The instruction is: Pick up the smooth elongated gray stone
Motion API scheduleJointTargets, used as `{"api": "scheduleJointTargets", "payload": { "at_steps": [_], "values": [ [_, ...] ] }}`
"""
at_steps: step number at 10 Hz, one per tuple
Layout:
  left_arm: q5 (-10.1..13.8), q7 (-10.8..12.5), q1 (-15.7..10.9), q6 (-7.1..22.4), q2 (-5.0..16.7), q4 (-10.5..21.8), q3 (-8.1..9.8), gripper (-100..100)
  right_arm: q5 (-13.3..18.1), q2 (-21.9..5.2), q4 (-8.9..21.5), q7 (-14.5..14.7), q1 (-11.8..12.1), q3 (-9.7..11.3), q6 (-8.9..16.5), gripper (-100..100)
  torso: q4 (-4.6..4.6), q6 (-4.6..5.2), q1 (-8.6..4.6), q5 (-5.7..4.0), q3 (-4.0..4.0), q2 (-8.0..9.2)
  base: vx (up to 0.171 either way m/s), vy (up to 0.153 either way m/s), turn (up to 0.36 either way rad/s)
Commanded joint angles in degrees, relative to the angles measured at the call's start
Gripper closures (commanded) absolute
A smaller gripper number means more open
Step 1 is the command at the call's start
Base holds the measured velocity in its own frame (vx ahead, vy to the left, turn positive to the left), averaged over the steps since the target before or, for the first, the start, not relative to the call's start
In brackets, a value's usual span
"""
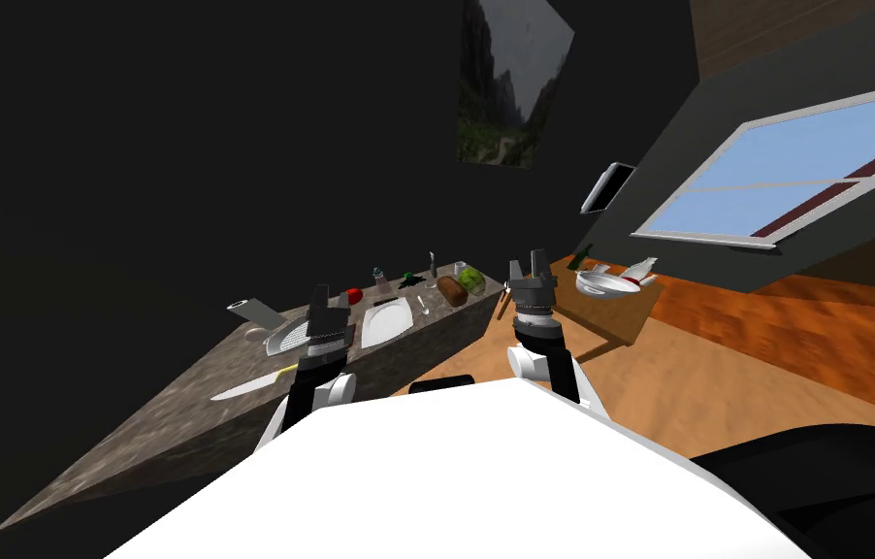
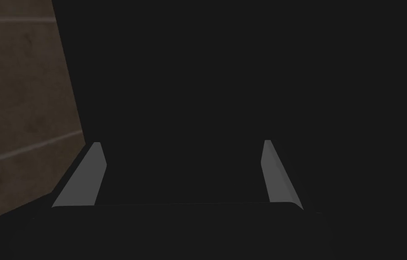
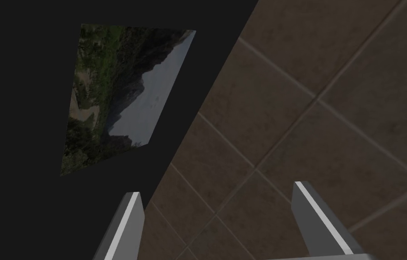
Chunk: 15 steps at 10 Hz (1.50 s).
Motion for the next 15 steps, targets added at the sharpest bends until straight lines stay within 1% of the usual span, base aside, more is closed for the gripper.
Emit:
{"api": "scheduleJointTargets", "payload": {
  "at_steps": [1,2,3,4,5,6,7,8,9,10,11,12,13,14,15],
  "values": [
    [2.26,-0.15,-2.66,2.86,2.56,1.96,0.6,-100,0.0,0.0,0.0,0.0,0.0,0.0,0.0,0,0.0,0.0,0.0,0.0,0.0,0.0,-0.082,-0.07,-0.219],
    [2.26,-0.15,-2.66,2.88,2.56,1.96,0.6,-100,0.0,0.0,0.0,0.0,0.0,0.0,0.0,0,0.0,-0.01,-0.01,0.0,0.0,0.01,-0.063,-0.042,-0.045],
    [3.79,-0.21,-4.4,4.88,4.09,3.32,1.02,-100,0.0,0.0,0.0,0.0,0.01,-0.01,0.0,0,0.0,-0.04,0.06,0.01,-0.02,-0.04,-0.055,-0.043,-0.167],
    [5.38,-0.25,-6.14,6.28,5.61,4.88,1.47,-100,0.0,0.0,0.0,0.0,0.0,0.0,0.0,0,-0.01,-0.01,0.07,0.01,-0.04,-0.07,-0.068,-0.056,-0.251],
    [5.38,-0.25,-6.29,7.11,5.61,4.88,1.47,-100,0.0,0.0,0.0,0.0,0.0,0.0,0.0,0,-0.01,0.0,0.05,0.01,-0.04,-0.06,-0.046,-0.034,-0.088],
    [7.02,-0.27,-8.31,9.11,7.1,6.63,1.98,-100,0.0,0.0,0.0,0.0,0.01,-0.01,0.0,0,-0.02,-0.05,0.11,0.02,-0.05,-0.1,-0.037,-0.033,-0.135],
    [7.02,-0.27,-8.31,9.54,7.1,6.63,1.98,-100,0.0,0.0,0.0,0.0,0.01,-0.01,0.0,0,-0.03,-0.02,0.13,0.03,-0.08,-0.13,-0.029,-0.028,-0.119],
    [8.67,-0.26,-10.46,11.71,8.56,8.57,2.52,-100,0.0,-0.01,0.0,0.0,0.01,-0.01,0.0,0,-0.03,-0.04,0.15,0.03,-0.09,-0.16,-0.041,-0.037,-0.231],
    [8.67,-0.26,-10.46,12.17,8.56,8.57,2.52,-100,0.0,0.0,0.0,0.0,0.01,-0.01,0.0,0,-0.03,-0.01,0.13,0.03,-0.09,-0.15,-0.037,-0.031,-0.087],
    [10.32,-0.23,-12.71,14.49,10.0,10.7,3.09,-100,0.0,-0.01,0.0,0.0,0.02,-0.01,0.0,0,-0.03,-0.06,0.14,0.03,-0.08,-0.14,-0.042,-0.043,-0.16],
    [10.32,-0.23,-12.71,14.99,10.0,10.7,3.09,-100,0.0,0.0,0.0,0.0,0.01,-0.01,0.0,0,-0.03,-0.02,0.11,0.03,-0.09,-0.15,-0.031,-0.035,-0.112],
    [11.94,-0.17,-15.04,17.04,11.43,13.01,3.7,-100,0.0,-0.01,0.0,0.0,0.02,-0.01,0.0,0,-0.03,-0.06,0.13,0.03,-0.09,-0.16,-0.033,-0.037,-0.199],
    [11.94,-0.17,-15.04,17.98,11.43,13.01,3.7,-100,0.0,-0.01,0.0,0.0,0.01,-0.01,0.0,0,-0.03,-0.03,0.13,0.02,-0.09,-0.15,-0.029,-0.029,-0.103],
    [13.52,-0.07,-17.44,19.9,12.85,15.51,4.34,-100,0.0,-0.01,0.0,0.0,0.02,-0.01,0.0,0,-0.04,-0.06,0.16,0.03,-0.09,-0.17,-0.032,-0.04,-0.206],
    [13.52,-0.07,-17.44,21.13,12.85,15.51,4.34,-100,0.0,-0.01,0.0,0.0,0.01,-0.01,0.0,0,-0.04,-0.03,0.12,0.03,-0.09,-0.16,-0.028,-0.028,-0.115]
  ]
}}
